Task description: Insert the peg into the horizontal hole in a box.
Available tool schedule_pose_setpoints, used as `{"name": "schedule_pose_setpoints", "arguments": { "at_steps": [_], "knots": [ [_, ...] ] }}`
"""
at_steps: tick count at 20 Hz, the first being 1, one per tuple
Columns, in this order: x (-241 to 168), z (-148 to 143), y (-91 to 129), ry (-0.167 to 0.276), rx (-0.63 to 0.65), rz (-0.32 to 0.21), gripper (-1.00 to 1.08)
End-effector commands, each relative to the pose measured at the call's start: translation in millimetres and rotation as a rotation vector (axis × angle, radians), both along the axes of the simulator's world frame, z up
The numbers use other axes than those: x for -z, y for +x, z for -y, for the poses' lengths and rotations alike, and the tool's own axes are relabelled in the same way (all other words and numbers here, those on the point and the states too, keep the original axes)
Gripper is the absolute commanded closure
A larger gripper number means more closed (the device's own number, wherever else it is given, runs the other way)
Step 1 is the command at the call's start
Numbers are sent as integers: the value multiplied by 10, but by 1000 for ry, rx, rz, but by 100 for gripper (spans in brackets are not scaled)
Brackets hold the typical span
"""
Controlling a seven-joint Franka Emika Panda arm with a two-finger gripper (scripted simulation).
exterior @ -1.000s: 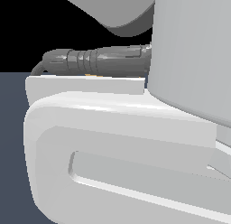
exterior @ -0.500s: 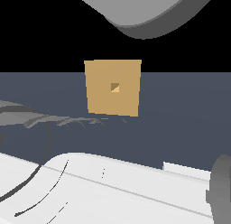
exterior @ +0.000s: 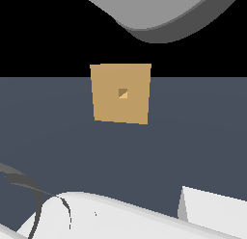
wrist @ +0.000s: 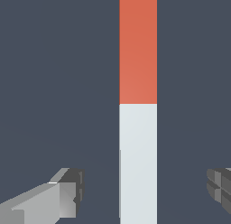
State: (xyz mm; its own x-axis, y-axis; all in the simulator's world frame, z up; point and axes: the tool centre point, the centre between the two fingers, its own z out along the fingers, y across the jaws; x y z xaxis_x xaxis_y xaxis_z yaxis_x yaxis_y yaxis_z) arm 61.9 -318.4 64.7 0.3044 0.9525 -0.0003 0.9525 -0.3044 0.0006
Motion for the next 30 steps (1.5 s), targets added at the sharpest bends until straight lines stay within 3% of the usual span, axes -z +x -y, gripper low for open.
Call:
{"name": "schedule_pose_setpoints", "arguments": {
  "at_steps": [1,10,16,17,30],
  "knots": [
    [51,-1,-3,0,0,-1,-92],
    [469,-8,-11,0,0,-1,-92],
    [489,0,2,0,0,-1,-92],
    [489,0,2,0,0,-1,108],
    [487,-14,-2,1,-1,-1,108]
  ]
}}
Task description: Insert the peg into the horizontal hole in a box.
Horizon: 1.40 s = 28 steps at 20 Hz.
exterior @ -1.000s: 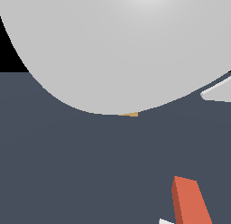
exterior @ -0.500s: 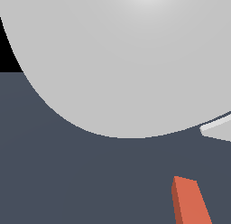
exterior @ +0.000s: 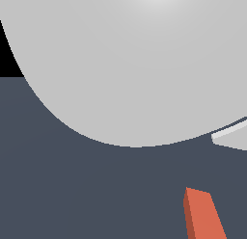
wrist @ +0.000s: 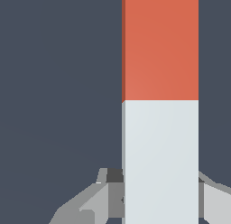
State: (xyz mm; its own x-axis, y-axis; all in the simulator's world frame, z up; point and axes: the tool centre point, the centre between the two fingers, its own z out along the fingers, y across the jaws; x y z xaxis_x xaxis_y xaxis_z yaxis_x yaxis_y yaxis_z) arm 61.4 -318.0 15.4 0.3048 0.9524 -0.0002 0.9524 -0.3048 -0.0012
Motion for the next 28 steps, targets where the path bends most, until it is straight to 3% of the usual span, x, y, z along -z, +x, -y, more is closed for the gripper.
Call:
{"name": "schedule_pose_setpoints", "arguments": {
  "at_steps": [1,14,28],
  "knots": [
    [-9,-17,0,0,-1,1,108],
    [-126,-394,-102,0,-13,1,108],
    [-458,-1441,-403,1,-44,1,108]
  ]
}}
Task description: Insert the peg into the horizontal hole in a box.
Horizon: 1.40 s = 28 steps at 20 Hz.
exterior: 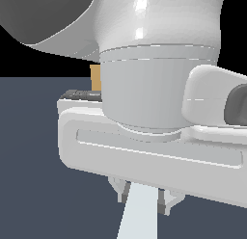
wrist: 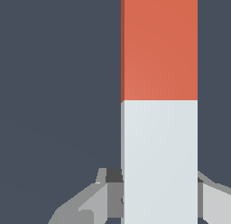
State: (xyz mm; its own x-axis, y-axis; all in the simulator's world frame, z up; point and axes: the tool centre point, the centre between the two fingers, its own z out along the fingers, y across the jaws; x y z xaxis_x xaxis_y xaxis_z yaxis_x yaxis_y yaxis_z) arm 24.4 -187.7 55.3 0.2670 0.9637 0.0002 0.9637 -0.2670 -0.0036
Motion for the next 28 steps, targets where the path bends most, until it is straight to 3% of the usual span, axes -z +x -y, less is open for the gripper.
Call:
{"name": "schedule_pose_setpoints", "arguments": {
  "at_steps": [1,17,22,28],
  "knots": [
    [-89,-234,-61,0,-8,3,108],
    [-599,-1795,-540,-1,-54,3,108],
    [-690,-2066,-617,-2,-62,4,108],
    [-719,-2150,-634,-1,-64,3,108]
  ]
}}
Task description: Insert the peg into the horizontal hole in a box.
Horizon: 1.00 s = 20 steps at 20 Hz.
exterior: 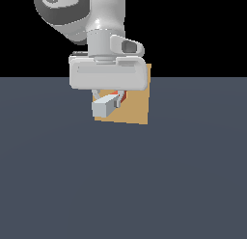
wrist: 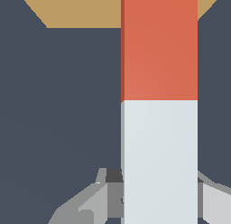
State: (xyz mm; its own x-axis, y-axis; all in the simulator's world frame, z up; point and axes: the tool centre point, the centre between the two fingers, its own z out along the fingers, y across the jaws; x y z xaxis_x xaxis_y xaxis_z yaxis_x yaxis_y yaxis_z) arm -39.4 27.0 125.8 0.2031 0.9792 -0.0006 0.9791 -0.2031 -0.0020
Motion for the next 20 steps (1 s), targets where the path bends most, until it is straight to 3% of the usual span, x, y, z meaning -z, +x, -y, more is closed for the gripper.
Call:
{"name": "schedule_pose_setpoints", "arguments": {
  "at_steps": [1,13,20],
  "knots": [
    [-14,-3,4,0,2,2,108],
    [-12,-40,18,1,2,1,108],
    [-15,-381,79,1,2,2,108]
  ]
}}
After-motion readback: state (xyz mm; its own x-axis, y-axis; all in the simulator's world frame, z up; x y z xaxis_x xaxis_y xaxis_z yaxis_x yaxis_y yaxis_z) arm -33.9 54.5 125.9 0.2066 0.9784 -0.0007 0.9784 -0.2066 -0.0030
